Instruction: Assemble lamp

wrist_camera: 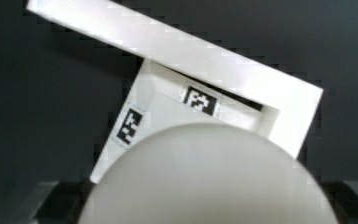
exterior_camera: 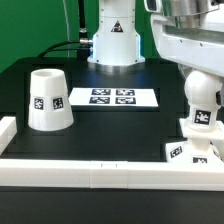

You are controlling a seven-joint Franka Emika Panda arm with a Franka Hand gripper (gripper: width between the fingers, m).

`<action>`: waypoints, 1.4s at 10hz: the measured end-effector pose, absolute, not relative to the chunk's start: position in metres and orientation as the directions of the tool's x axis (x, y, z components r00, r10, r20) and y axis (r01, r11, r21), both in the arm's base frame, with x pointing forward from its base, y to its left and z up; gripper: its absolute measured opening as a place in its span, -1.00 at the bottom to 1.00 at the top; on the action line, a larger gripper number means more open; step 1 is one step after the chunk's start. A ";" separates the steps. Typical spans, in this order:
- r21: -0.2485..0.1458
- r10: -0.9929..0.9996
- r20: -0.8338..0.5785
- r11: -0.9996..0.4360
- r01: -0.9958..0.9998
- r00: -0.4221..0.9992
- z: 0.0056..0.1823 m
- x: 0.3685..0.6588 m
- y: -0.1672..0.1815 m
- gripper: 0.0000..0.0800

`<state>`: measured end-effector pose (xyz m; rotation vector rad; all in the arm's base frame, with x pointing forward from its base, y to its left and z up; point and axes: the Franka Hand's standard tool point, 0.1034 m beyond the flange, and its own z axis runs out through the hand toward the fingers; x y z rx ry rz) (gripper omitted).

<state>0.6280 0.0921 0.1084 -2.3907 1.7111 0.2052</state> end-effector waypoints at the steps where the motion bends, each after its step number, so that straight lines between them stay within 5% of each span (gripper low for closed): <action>1: -0.067 -0.933 -0.227 -0.271 -0.960 0.279 0.109 0.628 0.092 0.44; 4: -0.047 -0.953 -0.233 -0.187 -0.981 0.193 0.111 0.628 0.093 0.44; 6: -0.049 -0.953 -0.233 -0.187 -0.981 0.194 0.110 0.628 0.095 0.69; 9: 0.007 -0.870 -0.273 -0.429 -0.903 0.411 0.121 0.610 0.103 0.75; 11: -0.037 -0.754 -0.265 -0.615 -0.787 0.602 0.131 0.604 0.108 0.75; 14: -0.036 -0.731 -0.281 -0.640 -0.768 0.622 0.133 0.579 0.105 0.75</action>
Offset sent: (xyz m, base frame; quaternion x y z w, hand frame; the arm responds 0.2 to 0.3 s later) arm -0.0010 -0.0035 0.0011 -0.0053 -0.0077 0.1017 0.9948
